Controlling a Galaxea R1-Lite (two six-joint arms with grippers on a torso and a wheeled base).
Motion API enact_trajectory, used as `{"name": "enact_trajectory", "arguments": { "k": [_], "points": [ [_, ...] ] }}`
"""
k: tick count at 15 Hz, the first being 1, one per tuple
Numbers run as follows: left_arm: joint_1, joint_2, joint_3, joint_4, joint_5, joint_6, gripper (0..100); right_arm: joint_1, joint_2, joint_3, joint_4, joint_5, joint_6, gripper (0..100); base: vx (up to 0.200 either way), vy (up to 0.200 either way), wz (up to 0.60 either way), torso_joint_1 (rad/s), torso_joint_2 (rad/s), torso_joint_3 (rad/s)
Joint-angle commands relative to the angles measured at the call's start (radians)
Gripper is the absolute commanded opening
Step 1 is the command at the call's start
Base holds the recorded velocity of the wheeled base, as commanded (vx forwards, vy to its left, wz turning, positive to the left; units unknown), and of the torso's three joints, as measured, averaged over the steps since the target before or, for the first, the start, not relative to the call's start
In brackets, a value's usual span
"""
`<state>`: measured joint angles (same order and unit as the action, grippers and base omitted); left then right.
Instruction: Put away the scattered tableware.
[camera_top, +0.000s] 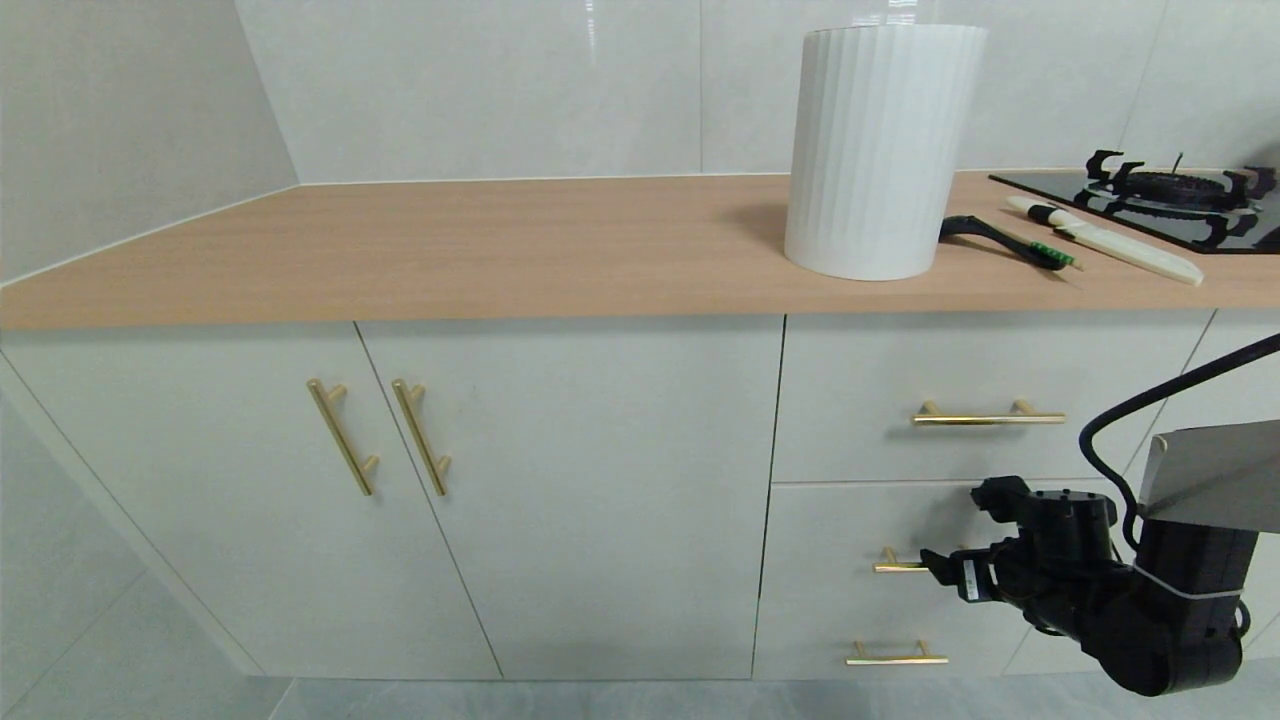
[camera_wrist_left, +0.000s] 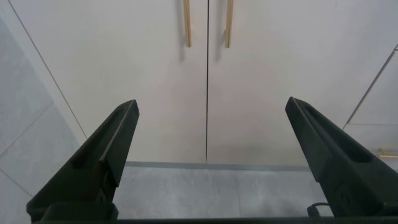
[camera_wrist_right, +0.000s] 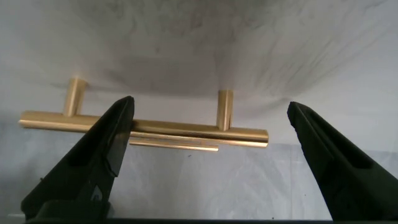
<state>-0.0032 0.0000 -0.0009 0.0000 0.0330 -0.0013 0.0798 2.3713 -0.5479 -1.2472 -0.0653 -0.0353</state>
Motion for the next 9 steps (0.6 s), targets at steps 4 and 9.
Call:
{"name": "enact_trajectory", "arguments": {
  "k": [4,9],
  "points": [
    [0.0,0.002,0.001,0.0,0.001,0.0,100,0.002,0.017,-0.01,0.0,-0.016,-0.005,100,0.0,0.0,0.0,0.0,0.0,0.0],
    [0.0,0.002,-0.001,0.0,0.001,0.0,100,0.002,-0.035,0.043,0.037,-0.013,-0.012,100,0.0,0.0,0.0,0.0,0.0,0.0]
  ]
}}
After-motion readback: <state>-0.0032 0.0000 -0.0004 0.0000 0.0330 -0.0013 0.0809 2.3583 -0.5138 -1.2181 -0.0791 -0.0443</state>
